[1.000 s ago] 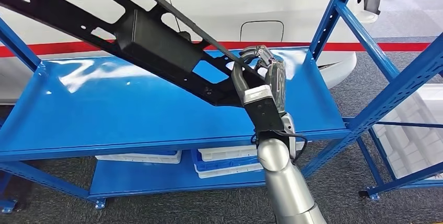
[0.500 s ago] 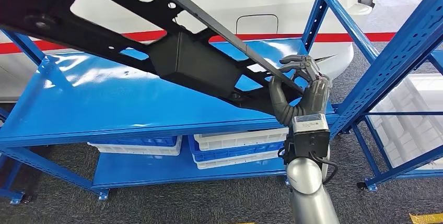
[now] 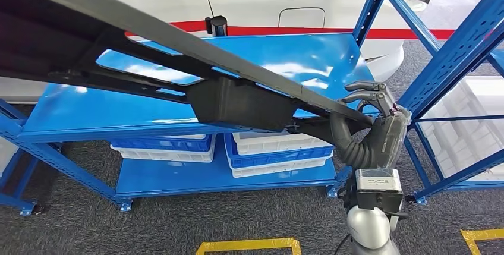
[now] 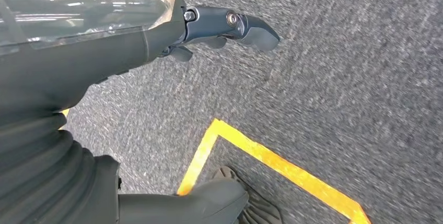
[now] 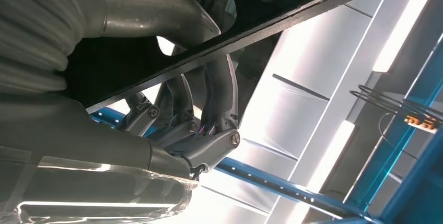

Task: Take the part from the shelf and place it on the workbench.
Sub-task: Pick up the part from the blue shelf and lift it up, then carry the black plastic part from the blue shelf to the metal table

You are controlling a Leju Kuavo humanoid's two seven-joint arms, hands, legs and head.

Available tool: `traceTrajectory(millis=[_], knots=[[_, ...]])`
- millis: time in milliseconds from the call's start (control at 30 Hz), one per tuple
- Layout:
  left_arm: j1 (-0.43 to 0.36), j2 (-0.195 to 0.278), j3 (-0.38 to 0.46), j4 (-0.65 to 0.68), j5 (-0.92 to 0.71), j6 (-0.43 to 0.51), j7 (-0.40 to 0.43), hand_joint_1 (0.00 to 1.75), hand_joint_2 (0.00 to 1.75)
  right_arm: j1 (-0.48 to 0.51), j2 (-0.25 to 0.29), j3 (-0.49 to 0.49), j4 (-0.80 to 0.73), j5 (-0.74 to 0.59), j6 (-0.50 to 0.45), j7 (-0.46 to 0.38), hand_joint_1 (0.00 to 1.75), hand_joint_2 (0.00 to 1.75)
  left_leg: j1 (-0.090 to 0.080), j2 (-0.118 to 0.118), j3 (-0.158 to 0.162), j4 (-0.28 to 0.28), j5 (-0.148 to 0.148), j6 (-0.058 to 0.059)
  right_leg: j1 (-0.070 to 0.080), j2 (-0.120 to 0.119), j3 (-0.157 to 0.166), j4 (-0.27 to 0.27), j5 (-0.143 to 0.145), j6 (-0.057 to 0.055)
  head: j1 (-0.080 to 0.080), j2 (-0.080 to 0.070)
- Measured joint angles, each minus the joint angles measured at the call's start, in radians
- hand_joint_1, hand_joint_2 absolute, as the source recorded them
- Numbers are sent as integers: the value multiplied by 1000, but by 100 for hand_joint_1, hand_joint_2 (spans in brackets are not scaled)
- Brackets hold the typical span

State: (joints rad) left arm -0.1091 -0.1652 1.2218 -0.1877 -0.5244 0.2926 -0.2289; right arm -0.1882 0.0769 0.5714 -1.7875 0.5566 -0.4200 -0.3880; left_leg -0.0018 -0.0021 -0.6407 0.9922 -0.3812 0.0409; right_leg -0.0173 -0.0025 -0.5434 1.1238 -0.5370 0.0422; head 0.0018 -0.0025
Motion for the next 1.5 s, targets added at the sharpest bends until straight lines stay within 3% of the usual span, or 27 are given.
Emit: traceTrajectory(millis=[67, 100, 167, 200, 233, 300, 333, 367, 433, 500, 567, 600, 700, 767, 833, 867, 933, 1000, 1033, 1067, 1133, 1200, 1233, 1333, 1367, 1433, 1500], knots=[[0, 0, 0, 0, 0, -1, 0, 0, 175, 1, -2, 0, -8, 1, 0, 0, 175, 175, -2, -1, -9, 0, 19, -10, 7, 0, 79, -122, -2, -12, -2, 0], [0, -1, 0, 0, -1, -1, 0, 0, 175, 2, -2, 0, -12, 2, 0, -1, 175, 175, -2, 0, -11, -1, 27, -15, 11, 1, 91, -147, -6, -18, -3, 0], [1, 1, 0, 0, -1, -1, 0, 0, 175, 3, -4, -1, -15, 2, 0, -1, 175, 175, 1, -2, -15, -1, 38, -27, 8, -1, 78, -151, 7, -28, -4, 0], [2, 1, 0, 0, -1, -1, 0, 0, 175, 3, -5, -2, -15, 3, 0, -1, 175, 175, 3, -2, -22, 9, 25, -32, 4, -2, 71, -151, 16, -35, -5, 0], [3, 2, 0, 0, -1, -1, 0, 0, 175, 4, -5, -2, -16, 3, 0, -1, 175, 175, 5, -3, -32, 35, -9, -38, -1, -5, 61, -152, 28, -44, -7, 0], [3, 2, 0, 0, -1, -1, 0, 0, 175, 4, -5, -3, -17, 3, 0, -1, 175, 175, 10, -2, -63, 147, -118, -49, -4, -7, 38, -151, 53, -56, -11, 0], [3, 3, 0, 0, -1, -2, -1, 0, 175, 5, -5, -3, -17, 4, 0, -1, 175, 175, 13, -2, -77, 216, -163, -54, -3, -8, 24, -150, 66, -58, -12, 0], [3, 3, 0, 0, -1, -4, -2, 0, 175, 6, -6, -3, -17, 7, 1, -1, 175, 175, 16, -2, -83, 271, -183, -59, -4, -8, 9, -149, 79, -56, -13, 0], [3, 3, 0, -1, -2, -14, -4, 0, 175, 14, -8, -4, -18, 17, 7, 3, 175, 175, 24, -1, -48, 287, -156, -66, -6, -9, -22, -144, 101, -48, -13, 0], [2, 3, 0, -1, 0, -25, -5, 0, 175, 28, -12, -6, -19, 27, 18, 10, 175, 175, 32, -1, 53, 174, -116, -71, -10, -10, -49, -135, 117, -36, -13, 0], [0, 3, 0, -1, 4, -34, -6, 0, 175, 49, -15, -15, -23, 17, 27, 14, 175, 175, 30, -5, 141, 45, -125, -67, -8, -12, -66, -125, 131, -21, -13, 0], [0, 3, 0, -1, 7, -38, -7, 0, 175, 63, -16, -24, -25, 4, 33, 12, 175, 175, 26, -7, 157, 13, -135, -61, -6, -14, -71, -124, 138, -13, -13, 0], [2, 0, 0, -2, 12, -41, -5, 0, 175, 115, -14, -65, -26, -39, 58, -6, 175, 175, 16, -4, 143, -3, -119, -24, -7, -14, -84, -119, 146, 9, -13, 0], [2, -3, 0, -2, 16, -35, -4, 0, 175, 155, -11, -100, -28, -55, 80, -15, 175, 175, 15, 0, 118, -8, -93, 1, -10, -9, -114, -56, 83, 1, -8, 0], [2, -4, 0, -3, 20, -27, -3, 0, 175, 178, -7, -124, -28, -63, 96, -16, 175, 175, 12, 2, 100, -8, -78, 10, -10, -5, -139, 18, 12, -12, -2, 0], [2, -4, 0, -4, 22, -25, -2, 0, 175, 182, -6, -130, -28, -64, 100, -16, 175, 175, 12, 2, 95, -8, -74, 10, -10, -5, -145, 38, -3, -14, -1, 0], [2, -4, 0, -4, 22, -23, -2, 0, 175, 186, -5, -135, -28, -65, 102, -16, 175, 175, 11, 2, 91, -8, -71, 11, -11, -5, -149, 54, -13, -14, -1, 0], [2, -7, 0, -4, 26, -8, 4, 0, 175, 205, 2, -164, -24, -77, 124, -21, 175, 175, 8, 3, 63, -7, -50, 11, -9, -3, -149, 123, -26, -6, -1, 0], [1, -10, 1, -4, 29, 9, 7, 0, 175, 215, 11, -190, -15, -92, 144, -34, 175, 175, 4, 3, 36, -5, -27, 9, -6, -3, -95, 95, -20, -3, -1, 0], [0, -14, 3, -5, 35, 28, 10, 0, 175, 221, 23, -215, -4, -108, 162, -50, 175, 175, 0, 5, 9, -5, -1, 4, 0, -2, -27, 29, -17, -4, -3, 0], [-1, -20, 8, -5, 44, 56, 7, 0, 175, 220, 43, -249, 18, -131, 182, -82, 175, 175, -3, 6, -22, -8, 44, -11, 12, 0, 100, -143, -9, -17, -6, 0], [2, -21, 14, -5, 48, 58, 1, 0, 175, 218, 52, -261, 29, -136, 184, -89, 175, 175, 0, 3, -29, -11, 55, -25, 11, -1, 101, -172, -1, -32, -7, 0], [3, -22, 17, -5, 48, 56, -2, 0, 175, 217, 56, -265, 33, -138, 186, -90, 175, 175, 3, 2, -36, 5, 30, -32, 7, -3, 93, -173, 11, -41, -9, 0], [6, -23, 21, -5, 45, 50, -5, 0, 175, 215, 68, -276, 45, -143, 191, -91, 175, 175, 10, -1, -78, 168, -122, -51, 3, -8, 61, -172, 46, -60, -14, 0], [6, -23, 22, -6, 43, 49, -6, 0, 175, 214, 71, -279, 49, -143, 192, -91, 175, 175, 12, -1, -87, 230, -153, -56, 4, -8, 49, -169, 57, -59, -15, 0], [5, -22, 22, -6, 42, 45, -6, 0, 175, 214, 74, -283, 57, -143, 193, -91, 175, 175, 15, 0, -67, 277, -153, -61, 5, -9, 19, -160, 76, -55, -15, 0], [5, -22, 23, -6, 41, 43, -4, 0, 175, 214, 78, -286, 63, -143, 193, -91, 175, 175, 17, -1, 20, 178, -110, -59, 4, -9, -8, -149, 89, -48, -15, 0]])
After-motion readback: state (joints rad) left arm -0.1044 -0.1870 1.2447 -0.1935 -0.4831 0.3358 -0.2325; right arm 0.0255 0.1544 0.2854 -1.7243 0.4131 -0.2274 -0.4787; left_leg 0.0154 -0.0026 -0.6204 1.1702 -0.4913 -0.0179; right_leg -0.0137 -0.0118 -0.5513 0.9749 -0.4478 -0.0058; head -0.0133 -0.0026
